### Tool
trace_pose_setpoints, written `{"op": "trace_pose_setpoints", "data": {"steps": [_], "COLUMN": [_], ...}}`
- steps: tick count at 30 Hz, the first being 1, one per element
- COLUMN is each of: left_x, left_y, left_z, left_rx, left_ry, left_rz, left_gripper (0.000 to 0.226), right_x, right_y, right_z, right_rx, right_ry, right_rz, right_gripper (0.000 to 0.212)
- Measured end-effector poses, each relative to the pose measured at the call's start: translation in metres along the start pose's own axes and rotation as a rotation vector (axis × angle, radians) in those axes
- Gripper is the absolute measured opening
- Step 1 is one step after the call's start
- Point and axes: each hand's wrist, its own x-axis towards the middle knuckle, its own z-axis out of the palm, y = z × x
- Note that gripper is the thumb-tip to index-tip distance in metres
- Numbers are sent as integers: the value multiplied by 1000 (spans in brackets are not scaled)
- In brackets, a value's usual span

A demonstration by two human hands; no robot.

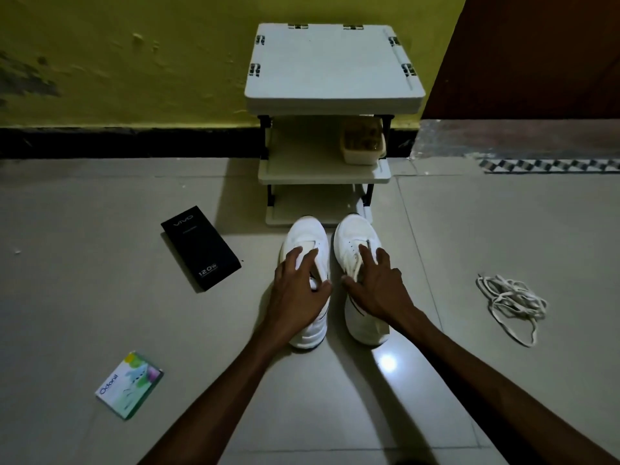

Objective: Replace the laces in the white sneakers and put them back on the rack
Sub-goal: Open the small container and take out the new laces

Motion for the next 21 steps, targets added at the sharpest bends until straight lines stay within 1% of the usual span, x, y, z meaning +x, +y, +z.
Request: {"op": "trace_pose_setpoints", "data": {"steps": [6,13,16,18,19,21], "left_x": [5,8,8,11,16,29], "left_y": [3,8,12,17,21,33], "left_z": [2,3,0,-6,-12,-27], "left_rx": [-45,-42,-12,-7,-48,-171], "left_ry": [-16,-33,-45,16,66,144], "left_rz": [-37,-57,-64,-18,26,111], "left_gripper": [62,62,60,53,45,25], "right_x": [8,9,5,3,3,8], "right_y": [3,-1,1,2,2,-2], "right_z": [6,5,-3,-17,-28,-55], "right_rx": [-13,2,73,153,191,279], "right_ry": [22,18,8,100,172,288], "right_rz": [-26,-40,-38,-48,-75,-139], "right_gripper": [74,75,77,72,66,46]}}
